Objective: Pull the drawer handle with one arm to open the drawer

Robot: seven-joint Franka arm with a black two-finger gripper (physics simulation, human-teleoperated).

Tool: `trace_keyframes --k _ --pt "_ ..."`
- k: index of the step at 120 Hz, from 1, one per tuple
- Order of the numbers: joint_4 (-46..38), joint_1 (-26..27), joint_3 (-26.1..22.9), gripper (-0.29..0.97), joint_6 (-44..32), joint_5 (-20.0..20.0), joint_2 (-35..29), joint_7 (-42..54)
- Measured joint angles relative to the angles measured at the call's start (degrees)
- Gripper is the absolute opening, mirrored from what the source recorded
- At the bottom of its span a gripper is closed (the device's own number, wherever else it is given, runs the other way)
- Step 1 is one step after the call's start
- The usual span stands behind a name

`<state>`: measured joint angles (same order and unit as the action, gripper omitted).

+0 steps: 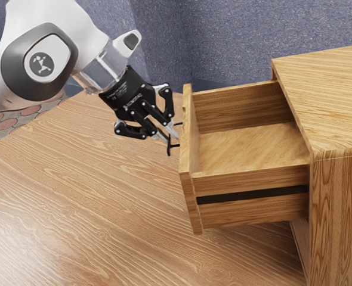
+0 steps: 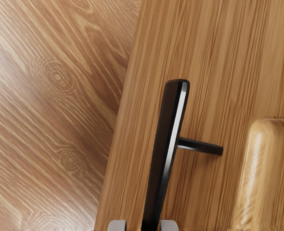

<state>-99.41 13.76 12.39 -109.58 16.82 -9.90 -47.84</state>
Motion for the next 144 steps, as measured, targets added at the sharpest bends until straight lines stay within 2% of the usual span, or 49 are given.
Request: trace_keyframes --k 54,88,98,115,128,144 --pt "-1.1 0.1 0.8 -0.02 0.0 -0.4 -1.5 0.0" --pt "-2.3 -0.5 0.9 -0.01 0.2 -1.2 -5.3 -0.2" --pt "-0.7 -0.7 1.7 0.16 1.6 -3.5 -8.4 -0.2" --pt "5.3 -0.8 3.4 0.41 8.7 -10.7 -12.9 -0.2" --pt "6.3 -0.8 4.4 0.52 13.8 -13.6 -13.3 -0.1" --pt "6.5 -0.8 6.6 0.59 17.5 -15.5 -13.2 0.7"
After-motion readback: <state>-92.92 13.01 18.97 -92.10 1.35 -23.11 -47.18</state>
